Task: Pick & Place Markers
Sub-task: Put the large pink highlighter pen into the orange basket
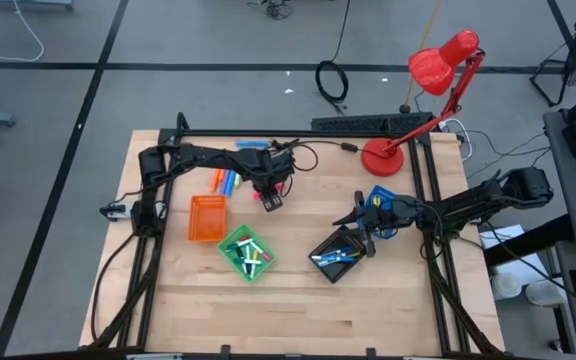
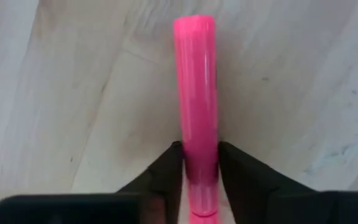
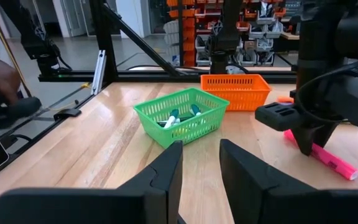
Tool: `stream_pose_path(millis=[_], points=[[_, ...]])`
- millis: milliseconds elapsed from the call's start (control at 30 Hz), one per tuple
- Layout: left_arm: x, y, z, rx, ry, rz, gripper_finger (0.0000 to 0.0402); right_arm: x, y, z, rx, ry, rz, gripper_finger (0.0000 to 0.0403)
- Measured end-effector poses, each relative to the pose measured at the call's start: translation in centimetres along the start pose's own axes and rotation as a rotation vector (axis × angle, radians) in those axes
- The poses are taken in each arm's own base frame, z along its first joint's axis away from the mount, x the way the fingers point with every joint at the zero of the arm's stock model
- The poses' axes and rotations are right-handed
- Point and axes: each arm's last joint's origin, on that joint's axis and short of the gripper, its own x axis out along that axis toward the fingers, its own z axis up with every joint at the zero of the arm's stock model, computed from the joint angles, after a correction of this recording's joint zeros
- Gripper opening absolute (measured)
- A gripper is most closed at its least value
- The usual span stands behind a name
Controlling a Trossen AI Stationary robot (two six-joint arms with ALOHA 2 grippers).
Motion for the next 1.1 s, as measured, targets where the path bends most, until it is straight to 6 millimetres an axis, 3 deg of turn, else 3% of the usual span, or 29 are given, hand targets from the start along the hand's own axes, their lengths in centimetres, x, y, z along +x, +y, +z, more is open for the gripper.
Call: stream_pose_path(millis=[133, 200, 333, 600, 767, 967, 1100], points=[[-2.2, -0.2, -0.1, 0.023, -0.063, 0.003, 0.0056, 0.0, 0.0, 0.0, 0.000, 0.000, 0.000, 0.0093], [-3.7, -0.1, -0.3, 0.023, -0.101, 0.015, 0.0056, 0.0, 0.0, 0.0, 0.000, 0.000, 0.000, 0.0093], [-8.7, -0.4, -0.9, 0.015, -0.230, 0.028, 0.0056, 0.0, 0.0, 0.0, 0.000, 0.000, 0.000, 0.0093], [-16.6, -2.8, -6.2, -0.130, -0.296, 0.176, 0.0059, 0.0, 0.0, 0.0, 0.000, 0.000, 0.000, 0.0093], [-17.0, -4.4, -11.3, -0.349, -0.274, 0.260, 0.0060, 0.0, 0.0, 0.0, 0.000, 0.001, 0.000, 0.0093], [-13.3, -5.4, -17.9, -0.689, -0.242, 0.238, 0.0061, 0.0, 0.0, 0.0, 0.000, 0.001, 0.000, 0.0093], [-11.2, -5.9, -20.5, -0.839, -0.234, 0.181, 0.0072, 0.0, 0.0, 0.0, 0.000, 0.001, 0.000, 0.0093]])
